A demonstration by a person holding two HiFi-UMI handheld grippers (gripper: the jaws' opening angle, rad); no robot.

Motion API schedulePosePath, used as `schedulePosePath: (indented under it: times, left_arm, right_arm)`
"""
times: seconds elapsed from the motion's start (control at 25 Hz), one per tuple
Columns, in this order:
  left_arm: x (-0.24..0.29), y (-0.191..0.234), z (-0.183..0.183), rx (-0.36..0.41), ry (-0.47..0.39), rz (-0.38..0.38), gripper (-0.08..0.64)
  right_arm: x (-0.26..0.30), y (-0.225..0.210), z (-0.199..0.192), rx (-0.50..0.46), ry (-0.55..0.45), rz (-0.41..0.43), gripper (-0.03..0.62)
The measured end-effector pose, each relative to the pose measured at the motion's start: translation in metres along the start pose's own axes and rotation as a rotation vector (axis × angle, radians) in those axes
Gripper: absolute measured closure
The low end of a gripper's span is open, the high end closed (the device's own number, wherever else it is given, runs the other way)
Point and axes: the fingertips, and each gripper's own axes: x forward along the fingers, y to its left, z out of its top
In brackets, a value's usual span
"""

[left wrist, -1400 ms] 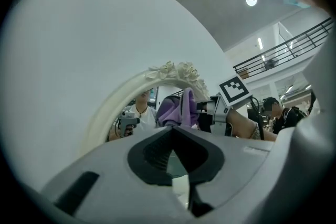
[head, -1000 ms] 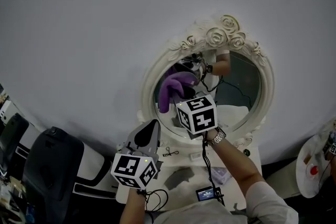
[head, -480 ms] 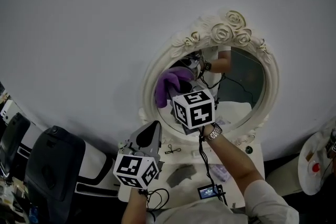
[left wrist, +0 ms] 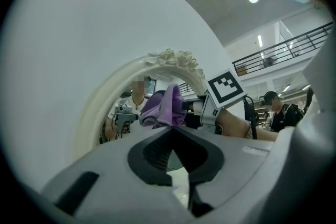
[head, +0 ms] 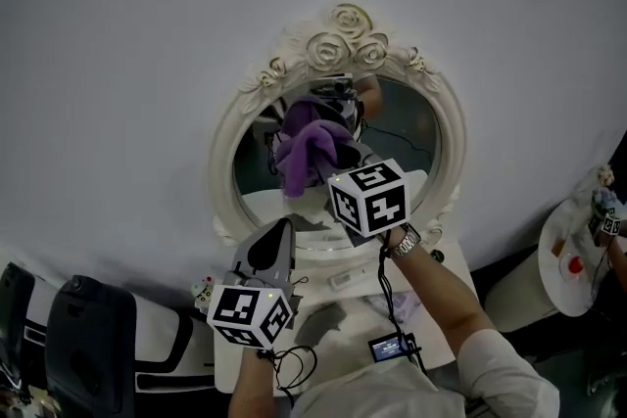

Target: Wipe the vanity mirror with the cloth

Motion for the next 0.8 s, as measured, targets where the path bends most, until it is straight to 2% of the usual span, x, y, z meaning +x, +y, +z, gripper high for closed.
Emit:
schedulePosePath:
  times: [0.32,0.56,0.8]
  left_arm:
    - [0.038,-0.046,-0.007,-0.002,0.011,-0.132,0.56]
    - [0.051,-0.06,-0.012,-0.012,0.024,-0.16,0.56]
    - [0.055,-0.077,-0.015,-0.002,0.033,-0.191,0.56]
  right_arm:
    - [-0.054,-0.085,-0.007,0.04,0.013,-0.147,0.534]
    - [-0.089,-0.141,-0.012,0.095,-0.001,-0.257,0.531]
    - [-0.107,-0.169,-0.02,0.101,0.007,-0.334,0.526]
